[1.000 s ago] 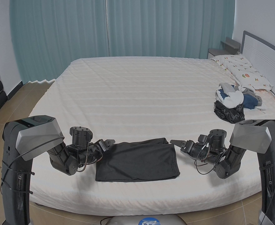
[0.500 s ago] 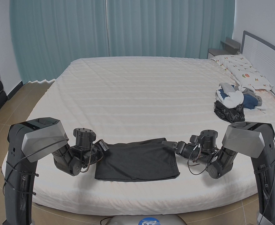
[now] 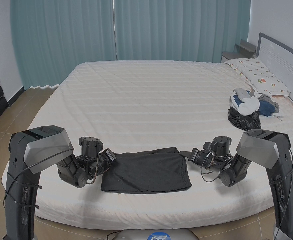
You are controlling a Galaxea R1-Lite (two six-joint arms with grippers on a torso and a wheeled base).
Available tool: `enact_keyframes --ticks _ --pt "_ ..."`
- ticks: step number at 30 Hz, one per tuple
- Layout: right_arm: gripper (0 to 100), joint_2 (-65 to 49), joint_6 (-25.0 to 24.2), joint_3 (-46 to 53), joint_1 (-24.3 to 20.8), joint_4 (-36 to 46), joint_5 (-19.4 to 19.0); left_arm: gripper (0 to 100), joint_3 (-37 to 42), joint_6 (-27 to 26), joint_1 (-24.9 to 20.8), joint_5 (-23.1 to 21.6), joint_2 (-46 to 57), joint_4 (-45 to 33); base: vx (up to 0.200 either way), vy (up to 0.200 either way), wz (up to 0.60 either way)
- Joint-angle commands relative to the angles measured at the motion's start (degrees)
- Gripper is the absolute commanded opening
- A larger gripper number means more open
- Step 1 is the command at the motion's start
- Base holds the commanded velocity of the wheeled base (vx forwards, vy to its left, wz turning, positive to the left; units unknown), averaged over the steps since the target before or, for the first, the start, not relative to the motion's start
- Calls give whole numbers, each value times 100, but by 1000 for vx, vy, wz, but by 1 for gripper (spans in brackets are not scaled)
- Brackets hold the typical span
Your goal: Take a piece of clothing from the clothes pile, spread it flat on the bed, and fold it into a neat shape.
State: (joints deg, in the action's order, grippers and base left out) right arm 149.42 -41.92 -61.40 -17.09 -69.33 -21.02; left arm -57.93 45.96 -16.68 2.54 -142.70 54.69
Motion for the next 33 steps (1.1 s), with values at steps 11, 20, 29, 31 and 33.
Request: enact_keyframes --ticks 11,20,29,31,33 --pt "0 166 18 -179 -31 -635 247 0 54 18 7 291 14 7 0 0 0" --pt "0 456 123 -645 -57 -705 265 0 124 27 24 379 14 7 0 0 0" --pt "100 606 141 -847 -31 -626 265 0 142 36 24 485 6 7 0 0 0" --pt "100 606 132 -856 -31 -626 265 0 150 62 24 485 14 16 0 0 0" --pt "100 623 105 -856 -31 -679 265 0 159 177 33 485 32 95 0 0 0"
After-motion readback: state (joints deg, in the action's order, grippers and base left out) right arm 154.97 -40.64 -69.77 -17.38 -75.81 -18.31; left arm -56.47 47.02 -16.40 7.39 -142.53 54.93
